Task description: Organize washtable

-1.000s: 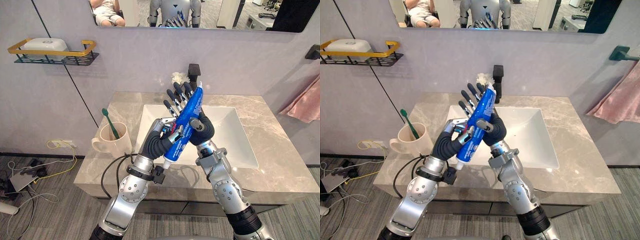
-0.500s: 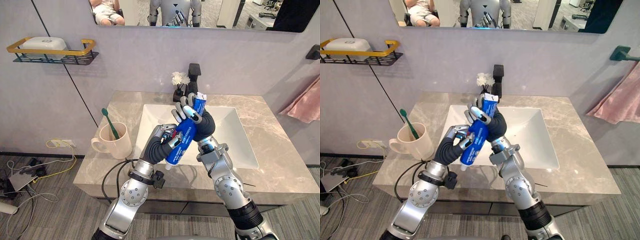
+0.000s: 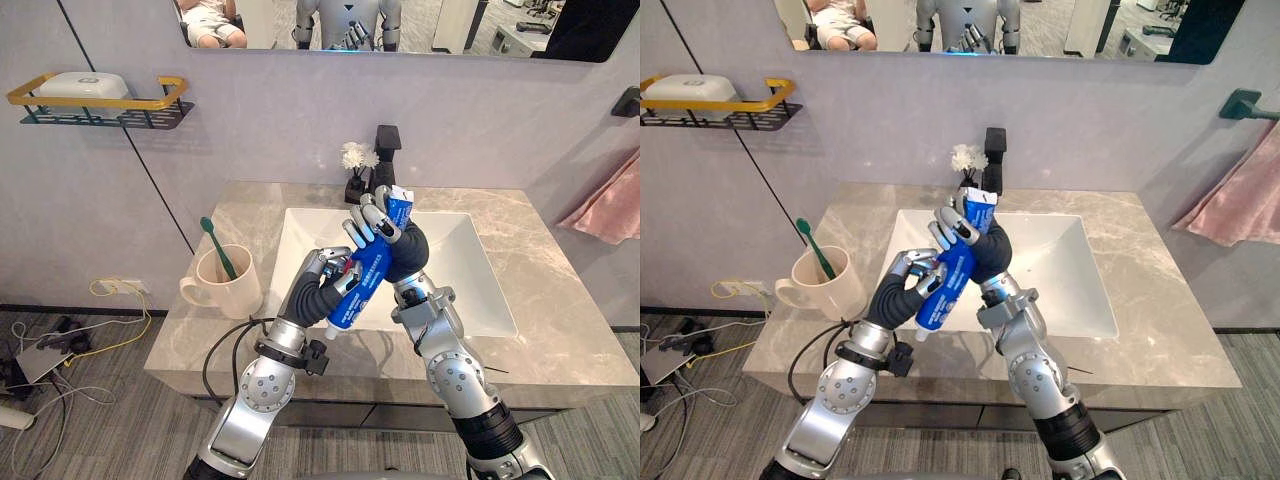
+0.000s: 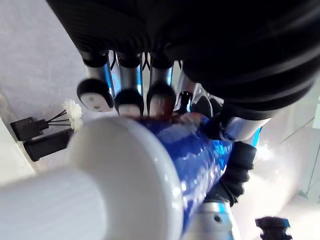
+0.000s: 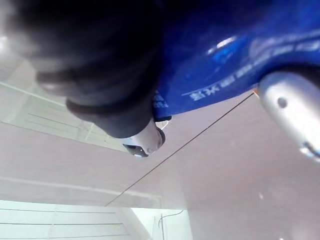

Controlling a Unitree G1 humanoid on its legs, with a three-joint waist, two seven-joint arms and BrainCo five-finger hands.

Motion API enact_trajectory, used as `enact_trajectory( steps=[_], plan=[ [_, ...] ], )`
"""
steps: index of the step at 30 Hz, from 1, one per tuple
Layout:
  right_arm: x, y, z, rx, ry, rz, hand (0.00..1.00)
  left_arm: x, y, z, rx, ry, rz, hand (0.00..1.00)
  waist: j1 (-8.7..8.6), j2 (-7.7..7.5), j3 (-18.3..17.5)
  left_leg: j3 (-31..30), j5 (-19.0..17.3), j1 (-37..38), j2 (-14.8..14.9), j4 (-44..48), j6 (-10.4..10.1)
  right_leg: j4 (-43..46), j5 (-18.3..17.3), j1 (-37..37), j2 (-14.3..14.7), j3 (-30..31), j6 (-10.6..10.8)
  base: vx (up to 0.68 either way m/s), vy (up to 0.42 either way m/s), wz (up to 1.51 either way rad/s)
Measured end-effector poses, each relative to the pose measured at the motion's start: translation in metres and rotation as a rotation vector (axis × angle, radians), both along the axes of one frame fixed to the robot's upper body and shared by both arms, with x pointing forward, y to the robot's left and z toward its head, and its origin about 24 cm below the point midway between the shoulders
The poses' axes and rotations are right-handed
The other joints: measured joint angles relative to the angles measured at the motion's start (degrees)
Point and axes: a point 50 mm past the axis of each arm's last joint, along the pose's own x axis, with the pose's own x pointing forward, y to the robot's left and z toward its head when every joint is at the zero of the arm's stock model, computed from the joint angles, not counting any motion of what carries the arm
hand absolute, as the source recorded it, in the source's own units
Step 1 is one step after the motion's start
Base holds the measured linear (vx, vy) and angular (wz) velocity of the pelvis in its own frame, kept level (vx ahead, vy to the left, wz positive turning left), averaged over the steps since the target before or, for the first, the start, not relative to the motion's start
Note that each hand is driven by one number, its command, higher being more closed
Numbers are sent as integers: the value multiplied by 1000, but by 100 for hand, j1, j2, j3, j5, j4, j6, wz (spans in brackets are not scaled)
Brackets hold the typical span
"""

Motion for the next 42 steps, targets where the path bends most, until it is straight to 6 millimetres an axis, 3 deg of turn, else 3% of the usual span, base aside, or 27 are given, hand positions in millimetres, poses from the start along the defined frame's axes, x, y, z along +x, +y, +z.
enact_trajectory(
  steps=[6, 10, 17, 21, 22, 27, 29, 34, 35, 42],
  plan=[
    [2, -10, 2, 9, -14, -57, 100, -6, 17, 23, -84, -105, 86, 0, 3, 4, 3, -58, 19, 9, -4, -21, -1, 0, -1, 32, -7, -75, 0, 0, 0, 6],
    [2, -14, 1, -6, -21, -92, 100, -14, 39, 33, -129, -168, 213, 0, 4, 10, 6, -74, 32, 7, -3, -33, -4, 0, -3, 36, -8, -106, 0, 0, 0, 1],
    [3, -33, -6, -7, 13, -207, 100, -33, 98, 18, -229, -125, 575, 0, 86, 15, 31, -105, 128, 15, -17, -209, -4, -2, -16, 37, -14, -156, -5, -39, -12, 4],
    [4, -48, -6, -4, 17, -279, 100, -46, 137, -13, -315, -10, 809, 0, 207, 17, 48, -204, 167, 6, -22, -265, -16, -3, -37, 44, -17, -237, 0, -20, -18, 12],
    [5, -53, -5, 11, 24, -305, 100, -51, 150, -31, -354, 68, 888, 0, 286, 18, 48, -231, 186, 10, -20, -327, -20, -3, -47, 39, -15, -282, 0, -3, -18, 14],
    [5, -58, -5, 23, 27, -333, 100, -71, 171, -82, -389, 308, 1030, 0, 329, -13, 56, -324, 196, 0, -27, -331, -13, -3, -53, 39, -25, -378, 0, 17, -9, 11],
    [5, -58, -5, 13, 25, -338, 100, -77, 176, -111, -454, 446, 1051, 0, 329, -16, 58, -385, 196, -28, -43, -331, -12, -2, -53, 39, -45, -461, 0, 4, -2, 13],
    [5, -56, -5, 5, 24, -332, 100, -92, 173, -170, -541, 733, 1042, 0, 388, -25, 61, -408, 194, -88, -80, -339, -10, -2, -54, 35, -94, -494, 1, -22, 0, 5],
    [5, -55, -5, 5, 23, -328, 100, -99, 169, -189, -555, 834, 1048, 0, 437, -33, 63, -410, 193, -87, -85, -341, -10, -2, -54, 35, -102, -498, 2, 0, 0, 0],
    [9, -29, 7, -10, -24, -223, 100, -136, 148, -248, -585, 1182, 1052, 0, 468, -125, 96, -486, 202, -84, -85, -316, 1, -2, -61, 43, -122, -618, 12, -15, -17, 5]
  ],
)
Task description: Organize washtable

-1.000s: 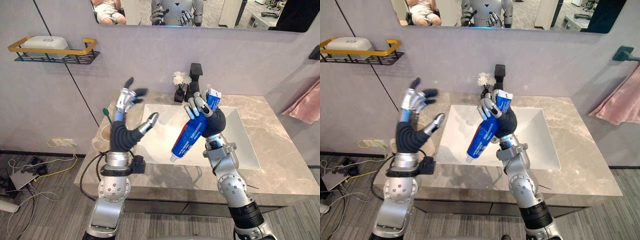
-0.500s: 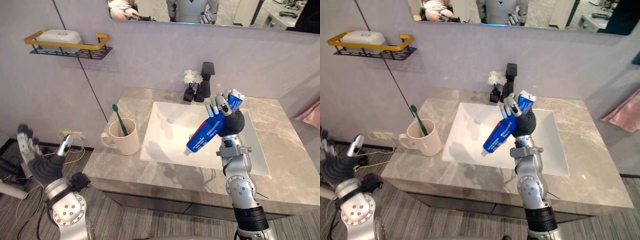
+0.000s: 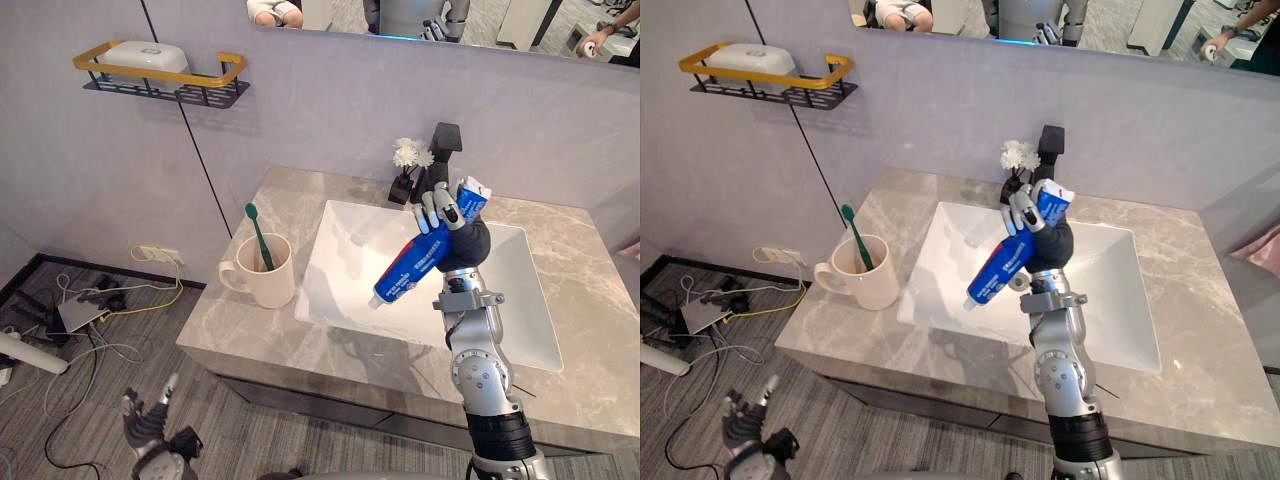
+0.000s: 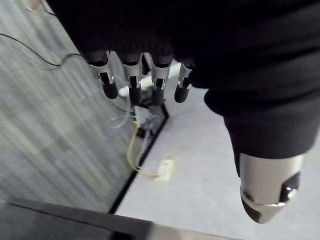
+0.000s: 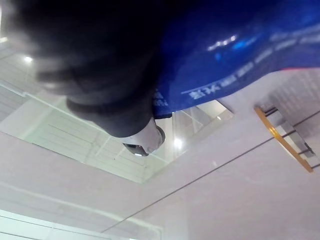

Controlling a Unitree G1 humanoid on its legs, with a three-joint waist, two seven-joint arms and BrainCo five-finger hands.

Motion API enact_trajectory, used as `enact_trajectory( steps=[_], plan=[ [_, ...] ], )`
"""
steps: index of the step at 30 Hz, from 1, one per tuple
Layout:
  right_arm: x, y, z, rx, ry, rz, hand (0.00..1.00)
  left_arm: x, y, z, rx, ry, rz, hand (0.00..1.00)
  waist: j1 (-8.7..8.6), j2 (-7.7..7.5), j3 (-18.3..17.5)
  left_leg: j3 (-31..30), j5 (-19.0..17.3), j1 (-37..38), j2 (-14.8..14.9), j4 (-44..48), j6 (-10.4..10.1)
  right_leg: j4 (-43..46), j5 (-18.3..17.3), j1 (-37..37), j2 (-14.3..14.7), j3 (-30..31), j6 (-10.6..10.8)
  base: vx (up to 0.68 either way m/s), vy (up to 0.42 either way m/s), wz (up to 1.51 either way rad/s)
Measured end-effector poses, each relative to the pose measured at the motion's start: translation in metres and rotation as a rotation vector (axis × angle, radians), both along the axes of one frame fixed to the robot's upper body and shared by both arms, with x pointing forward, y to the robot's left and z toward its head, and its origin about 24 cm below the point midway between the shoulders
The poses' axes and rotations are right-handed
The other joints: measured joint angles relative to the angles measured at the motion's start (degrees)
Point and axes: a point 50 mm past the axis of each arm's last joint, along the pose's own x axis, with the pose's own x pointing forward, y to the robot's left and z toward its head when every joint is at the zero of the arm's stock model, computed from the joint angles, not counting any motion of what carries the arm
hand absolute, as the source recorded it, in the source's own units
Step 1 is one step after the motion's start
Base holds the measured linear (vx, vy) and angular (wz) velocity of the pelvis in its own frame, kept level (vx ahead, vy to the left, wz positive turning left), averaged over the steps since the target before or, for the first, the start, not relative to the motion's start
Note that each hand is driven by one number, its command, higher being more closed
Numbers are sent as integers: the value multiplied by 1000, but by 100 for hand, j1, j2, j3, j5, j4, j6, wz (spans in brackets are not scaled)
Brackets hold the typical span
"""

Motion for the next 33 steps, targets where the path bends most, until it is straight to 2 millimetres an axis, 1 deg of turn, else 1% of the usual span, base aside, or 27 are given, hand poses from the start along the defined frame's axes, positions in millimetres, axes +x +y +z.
enact_trajectory(
  steps=[2, 4, 5, 7, 11, 13, 16, 20, 22, 23, 24, 26, 28, 31, 33],
  plan=[
    [2, 11, 5, -11, -17, 41, 100, -11, -8, -13, -60, 64, -7, 0, 19, -10, -5, -28, 7, -4, -2, -1, 10, 0, 0, 10, -3, -18, 0, -38, -18, 5],
    [5, 17, 7, -25, -23, 62, 100, -14, -12, -17, -82, 88, -18, 0, 32, -20, -6, -60, 14, -3, -4, -2, 17, 0, -2, 29, -6, -48, 3, -38, -22, 10],
    [6, 22, 9, -34, -31, 76, 100, -16, -17, -22, -103, 110, -41, 0, 99, -33, -4, -75, 20, -1, -25, -5, 25, 0, -32, 48, -7, -82, 46, -42, -29, 12],
    [7, 23, 12, -41, -43, 80, 100, -17, -24, -26, -125, 132, -83, 0, 142, -35, -2, -139, 27, 8, -48, -8, 35, 0, -50, 93, -24, -149, 67, -28, -20, 17],
    [15, 37, 28, -64, -89, 116, 100, -18, -37, -34, -159, 180, -171, 0, 161, -69, -15, -212, 47, -18, -87, -8, 50, 1, -55, 106, -62, -180, 73, -36, -5, 9],
    [16, 38, 35, -65, -108, 116, 100, -17, -36, -34, -151, 191, -198, 0, 186, -80, -16, -220, 48, -30, -92, -6, 51, 0, -54, 106, -67, -184, 73, -26, -5, 7],
    [18, 39, 47, -72, -157, 103, 100, -12, -36, -35, -144, 203, -246, 0, 306, -100, -11, -233, 48, -82, -90, -3, 51, 1, -55, 105, -63, -190, 73, -42, -16, 4],
    [26, 44, 61, -97, -196, 97, 100, -10, -36, -36, -139, 217, -302, 0, 348, -131, -5, -258, 48, -99, -88, 6, 51, 1, -55, 106, -60, -211, 73, -13, -8, 3],
    [29, 46, 66, -104, -207, 94, 100, -9, -35, -36, -135, 218, -312, 0, 389, -154, 1, -277, 48, -103, -88, 7, 51, 1, -55, 107, -57, -215, 72, -15, -10, 1],
    [30, 46, 69, -112, -211, 85, 100, -7, -34, -35, -132, 214, -316, 0, 446, -181, 18, -281, 48, -104, -86, 7, 51, 1, -56, 109, -56, -219, 72, -32, -19, 3],
    [30, 46, 70, -116, -214, 80, 100, -6, -33, -35, -129, 212, -317, 0, 465, -196, 25, -286, 48, -107, -85, 8, 51, 1, -56, 110, -54, -224, 71, -33, -20, 6],
    [34, 49, 76, -126, -215, 73, 100, -5, -32, -35, -126, 214, -321, 0, 467, -245, 35, -356, 49, -128, -88, 27, 50, 1, -57, 134, -55, -301, 70, -20, -17, 14],
    [37, 51, 78, -135, -213, 64, 100, -4, -32, -36, -123, 220, -335, 0, 481, -255, 37, -370, 49, -127, -89, 34, 50, 1, -57, 160, -56, -331, 70, -20, -7, 13],
    [35, 61, 85, -172, -241, 69, 100, -2, -31, -36, -119, 225, -349, 0, 525, -280, 59, -386, 48, -131, -87, 36, 49, 1, -63, 168, -54, -337, 71, -16, -5, 4],
    [36, 63, 87, -187, -249, 59, 100, 1, -31, -35, -114, 220, -363, 0, 616, -303, 75, -401, 48, -138, -87, 36, 50, 1, -69, 169, -54, -347, 72, -14, -7, 2]
  ],
)
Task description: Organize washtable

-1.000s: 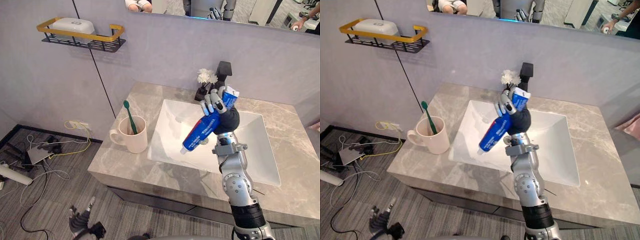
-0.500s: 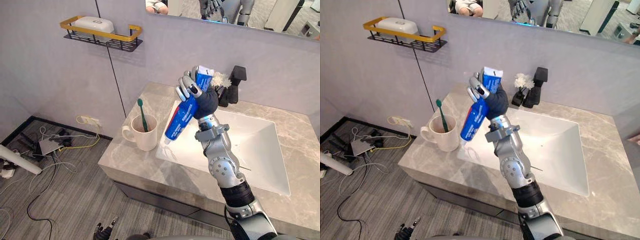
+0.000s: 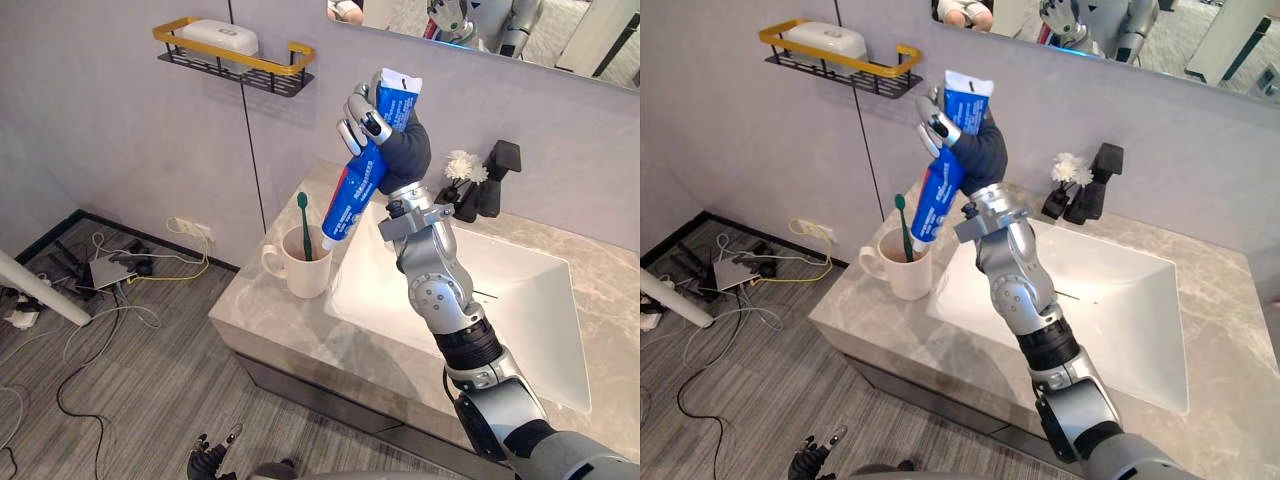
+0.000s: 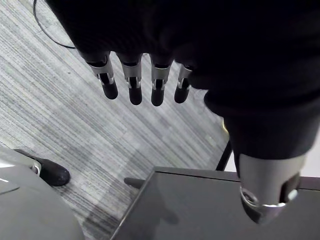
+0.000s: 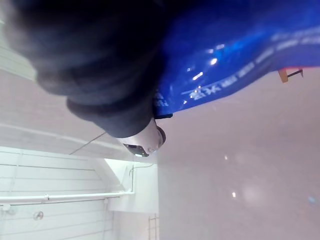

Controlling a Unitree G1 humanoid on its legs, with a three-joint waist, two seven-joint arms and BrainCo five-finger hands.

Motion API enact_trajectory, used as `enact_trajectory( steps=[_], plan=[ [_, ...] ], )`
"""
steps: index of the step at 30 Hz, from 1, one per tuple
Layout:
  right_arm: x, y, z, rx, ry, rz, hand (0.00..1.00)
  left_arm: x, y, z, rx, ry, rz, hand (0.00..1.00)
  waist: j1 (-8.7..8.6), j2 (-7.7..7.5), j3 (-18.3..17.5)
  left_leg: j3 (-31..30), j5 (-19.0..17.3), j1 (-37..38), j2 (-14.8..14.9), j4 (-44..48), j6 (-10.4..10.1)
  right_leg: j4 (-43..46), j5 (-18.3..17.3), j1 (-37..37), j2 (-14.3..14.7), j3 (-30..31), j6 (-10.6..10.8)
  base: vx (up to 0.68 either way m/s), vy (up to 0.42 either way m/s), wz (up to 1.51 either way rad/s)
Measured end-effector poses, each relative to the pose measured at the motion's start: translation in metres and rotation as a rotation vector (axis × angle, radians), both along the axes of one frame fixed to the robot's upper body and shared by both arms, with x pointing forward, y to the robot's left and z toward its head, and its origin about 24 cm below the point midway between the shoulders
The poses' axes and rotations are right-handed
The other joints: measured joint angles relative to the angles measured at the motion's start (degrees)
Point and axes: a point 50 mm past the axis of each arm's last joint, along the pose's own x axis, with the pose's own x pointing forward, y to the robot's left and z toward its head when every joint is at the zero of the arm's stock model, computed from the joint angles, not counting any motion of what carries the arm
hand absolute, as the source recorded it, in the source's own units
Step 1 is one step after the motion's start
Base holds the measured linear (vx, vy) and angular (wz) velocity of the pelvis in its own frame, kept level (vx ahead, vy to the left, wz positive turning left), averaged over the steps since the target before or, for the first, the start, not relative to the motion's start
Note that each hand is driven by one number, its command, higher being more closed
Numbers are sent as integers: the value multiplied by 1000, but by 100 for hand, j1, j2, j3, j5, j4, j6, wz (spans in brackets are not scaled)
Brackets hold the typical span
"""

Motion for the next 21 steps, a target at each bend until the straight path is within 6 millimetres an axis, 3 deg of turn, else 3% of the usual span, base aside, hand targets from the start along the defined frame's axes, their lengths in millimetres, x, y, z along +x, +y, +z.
enact_trajectory(
  steps=[6, 9, 21],
  plan=[
    [7, 4, 3, -34, 4, -38, 100, 1, 4, 1, 10, 1, -7, 0, 41, -82, 68, -114, 0, -81, -4, 50, 0, 0, -9, 7, 1, -118, -10, -28, -14, 11],
    [8, 4, 3, -47, -2, -49, 100, 1, 3, 0, 9, 6, -7, 0, 156, -79, 85, -125, -1, -93, -5, 49, -1, 0, -10, 6, 0, -127, -10, -7, -2, 1],
    [15, 4, -5, -86, 32, -99, 100, 1, 5, 1, 18, 11, -27, 0, 167, -91, 195, -136, -1, -117, -10, 54, -1, 1, -10, -5, -4, -130, -10, -16, -3, 1]
  ],
)
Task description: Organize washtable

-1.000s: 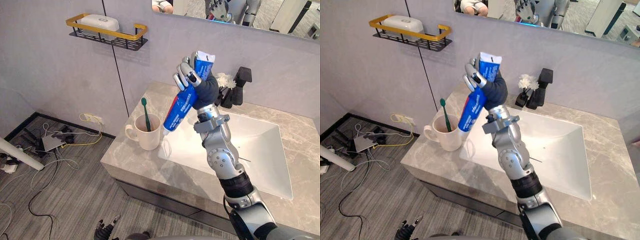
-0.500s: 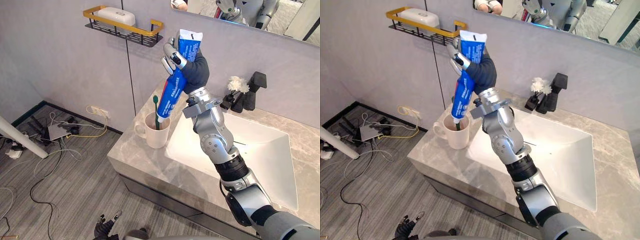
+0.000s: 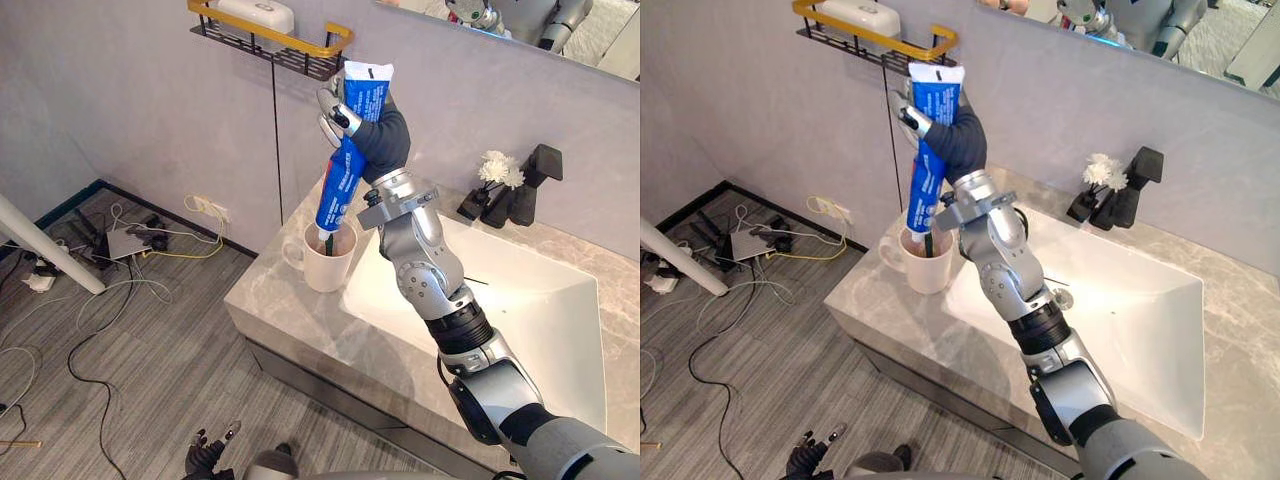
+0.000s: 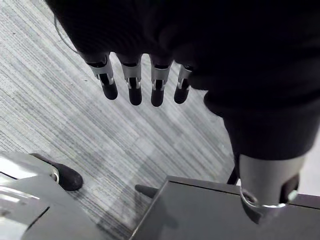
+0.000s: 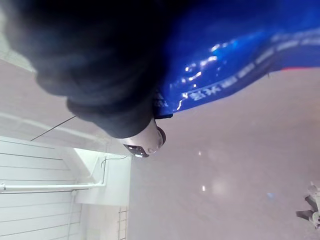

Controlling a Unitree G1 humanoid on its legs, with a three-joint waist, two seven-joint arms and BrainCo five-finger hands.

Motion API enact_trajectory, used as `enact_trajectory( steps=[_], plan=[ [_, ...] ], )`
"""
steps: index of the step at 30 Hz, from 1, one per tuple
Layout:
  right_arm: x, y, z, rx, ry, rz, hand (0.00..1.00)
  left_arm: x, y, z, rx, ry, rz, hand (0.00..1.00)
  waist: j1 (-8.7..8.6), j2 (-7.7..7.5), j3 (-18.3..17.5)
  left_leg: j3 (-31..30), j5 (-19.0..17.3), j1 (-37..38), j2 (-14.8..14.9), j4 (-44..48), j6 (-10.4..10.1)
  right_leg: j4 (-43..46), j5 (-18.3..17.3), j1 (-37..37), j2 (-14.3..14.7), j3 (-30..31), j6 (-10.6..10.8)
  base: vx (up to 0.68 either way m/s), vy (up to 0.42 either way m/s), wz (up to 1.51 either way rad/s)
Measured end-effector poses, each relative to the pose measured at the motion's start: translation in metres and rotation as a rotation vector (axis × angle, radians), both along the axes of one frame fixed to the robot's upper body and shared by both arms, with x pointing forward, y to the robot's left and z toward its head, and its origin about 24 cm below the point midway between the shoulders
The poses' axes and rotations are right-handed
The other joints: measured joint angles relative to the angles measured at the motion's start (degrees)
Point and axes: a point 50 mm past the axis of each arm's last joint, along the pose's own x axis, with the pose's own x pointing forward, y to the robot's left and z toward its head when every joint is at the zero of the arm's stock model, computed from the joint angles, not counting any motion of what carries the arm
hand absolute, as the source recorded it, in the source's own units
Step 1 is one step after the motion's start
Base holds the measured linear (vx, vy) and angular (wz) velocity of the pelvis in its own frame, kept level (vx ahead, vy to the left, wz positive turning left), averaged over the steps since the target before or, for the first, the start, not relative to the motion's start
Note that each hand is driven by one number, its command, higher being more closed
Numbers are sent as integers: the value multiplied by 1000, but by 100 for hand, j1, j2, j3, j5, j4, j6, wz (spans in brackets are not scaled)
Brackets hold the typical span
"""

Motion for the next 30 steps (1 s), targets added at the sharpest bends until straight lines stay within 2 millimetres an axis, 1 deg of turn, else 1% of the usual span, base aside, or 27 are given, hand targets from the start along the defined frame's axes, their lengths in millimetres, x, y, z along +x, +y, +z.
enact_trajectory(
  steps=[6, 11, 17, 22, 26, 30],
  plan=[
    [0, 0, -1, -28, -13, -21, 100, 1, -1, 0, 0, -3, -7, 0, 1, 31, 55, 8, 0, 3, -1, 5, 0, 5, 0, -10, -3, 4, 0, -5, -1, 0],
    [9, 0, -12, -63, 34, -51, 100, 1, -1, 0, -1, -4, -10, 0, 3, 51, 78, 12, 0, 1, 2, 25, 0, 45, -1, -53, -8, 12, -1, -12, -2, 0],
    [9, 1, -14, -76, 34, -60, 100, 3, -2, 1, 1, -12, -13, 0, 2, 64, 205, 8, -1, -16, 3, 49, -1, 51, -1, -56, -8, 11, -1, 0, 0, 0],
    [9, 1, -16, -76, 39, -59, 100, 3, -2, 1, 2, -11, -20, 0, 4, 72, 211, 2, -2, -55, 4, 45, -2, 51, -2, -59, -7, 7, -2, 0, 0, 0],
    [8, 3, -23, -66, 67, -54, 100, 3, -2, 1, 2, -11, -20, 0, 3, 72, 211, 0, -2, -50, 2, 46, -2, 52, -2, -62, -9, 3, -2, 0, 0, 0],
    [12, 5, -32, -74, 107, -56, 100, 3, -2, 1, 2, -11, -20, 0, 8, 78, 216, -4, -2, -53, 2, 47, -2, 53, -2, -62, -10, 2, -2, 0, 0, 0]
  ],
)
